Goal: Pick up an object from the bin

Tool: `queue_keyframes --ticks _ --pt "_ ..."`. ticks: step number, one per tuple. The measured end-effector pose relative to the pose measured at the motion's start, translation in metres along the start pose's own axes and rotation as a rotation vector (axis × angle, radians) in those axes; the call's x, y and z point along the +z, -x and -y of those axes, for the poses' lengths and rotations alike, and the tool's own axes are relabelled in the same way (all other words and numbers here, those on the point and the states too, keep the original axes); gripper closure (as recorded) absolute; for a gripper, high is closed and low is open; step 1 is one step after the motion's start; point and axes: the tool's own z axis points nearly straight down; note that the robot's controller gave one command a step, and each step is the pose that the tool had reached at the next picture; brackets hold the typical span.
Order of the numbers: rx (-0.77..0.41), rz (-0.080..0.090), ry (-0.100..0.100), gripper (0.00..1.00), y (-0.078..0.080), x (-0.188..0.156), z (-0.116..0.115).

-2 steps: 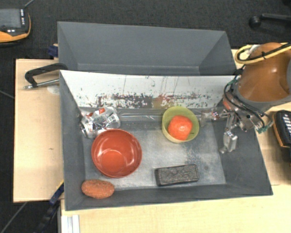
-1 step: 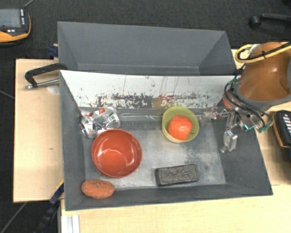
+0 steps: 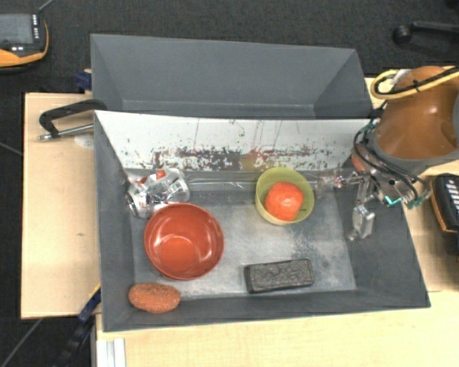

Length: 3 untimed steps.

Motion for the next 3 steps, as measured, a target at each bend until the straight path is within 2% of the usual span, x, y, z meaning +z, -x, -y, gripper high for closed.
queue_keyframes --ticks 3 --pt "-0.001 0.000 0.000 0.00 0.0000 0.0000 -0.0001"
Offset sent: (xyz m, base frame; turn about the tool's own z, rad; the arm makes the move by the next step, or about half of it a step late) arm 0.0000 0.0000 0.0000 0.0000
